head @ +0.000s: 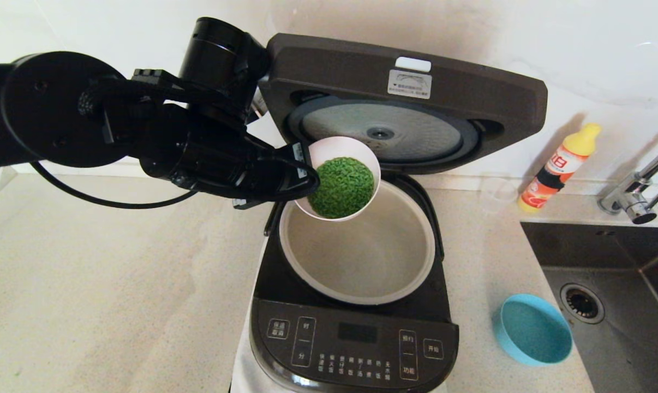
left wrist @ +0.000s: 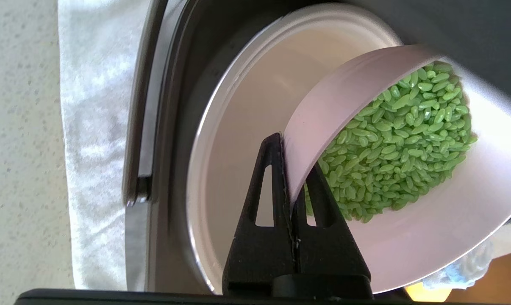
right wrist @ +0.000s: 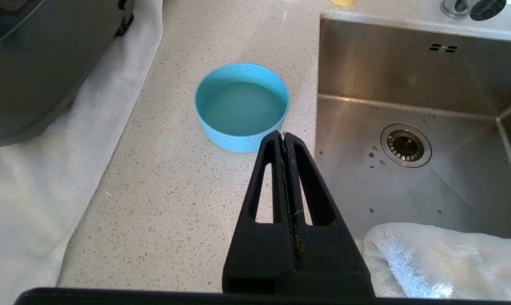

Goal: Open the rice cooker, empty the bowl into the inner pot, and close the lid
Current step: Pour the chopped green onions from the bowl into the rice cooker

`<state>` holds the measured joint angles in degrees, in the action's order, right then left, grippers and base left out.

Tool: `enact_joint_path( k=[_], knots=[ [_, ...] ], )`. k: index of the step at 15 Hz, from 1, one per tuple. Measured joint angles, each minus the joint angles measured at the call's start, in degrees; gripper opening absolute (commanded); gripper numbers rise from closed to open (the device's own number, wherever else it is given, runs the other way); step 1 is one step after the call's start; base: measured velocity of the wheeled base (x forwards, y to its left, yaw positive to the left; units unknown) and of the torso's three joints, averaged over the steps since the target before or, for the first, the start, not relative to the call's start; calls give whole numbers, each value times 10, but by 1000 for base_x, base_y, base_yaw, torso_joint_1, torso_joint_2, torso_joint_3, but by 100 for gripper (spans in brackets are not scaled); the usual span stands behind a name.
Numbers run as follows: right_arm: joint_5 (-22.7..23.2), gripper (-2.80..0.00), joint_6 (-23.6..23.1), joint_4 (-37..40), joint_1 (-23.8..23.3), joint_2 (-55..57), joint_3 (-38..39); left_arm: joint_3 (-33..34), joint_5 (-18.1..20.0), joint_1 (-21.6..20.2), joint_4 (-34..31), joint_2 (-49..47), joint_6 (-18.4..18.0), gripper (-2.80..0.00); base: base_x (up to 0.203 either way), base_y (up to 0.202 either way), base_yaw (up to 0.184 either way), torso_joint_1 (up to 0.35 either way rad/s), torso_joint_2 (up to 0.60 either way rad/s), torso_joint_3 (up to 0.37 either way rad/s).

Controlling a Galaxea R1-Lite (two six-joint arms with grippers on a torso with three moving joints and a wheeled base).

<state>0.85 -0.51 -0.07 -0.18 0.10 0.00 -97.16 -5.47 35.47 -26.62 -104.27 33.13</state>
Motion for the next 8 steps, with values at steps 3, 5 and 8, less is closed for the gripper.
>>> enact_joint_path(
  k=[3, 5, 8],
  knots=[
    [0, -280, 0, 0, 0, 0, 0, 12, -9, 1, 0, 6, 4, -280, 0, 0, 0, 0, 0, 0],
    [0, -280, 0, 0, 0, 0, 0, 22, -16, 1, -1, 13, 5, -280, 0, 0, 0, 0, 0, 0],
    [0, -280, 0, 0, 0, 0, 0, 51, -21, 0, -2, 35, 10, -280, 0, 0, 0, 0, 0, 0]
  ],
)
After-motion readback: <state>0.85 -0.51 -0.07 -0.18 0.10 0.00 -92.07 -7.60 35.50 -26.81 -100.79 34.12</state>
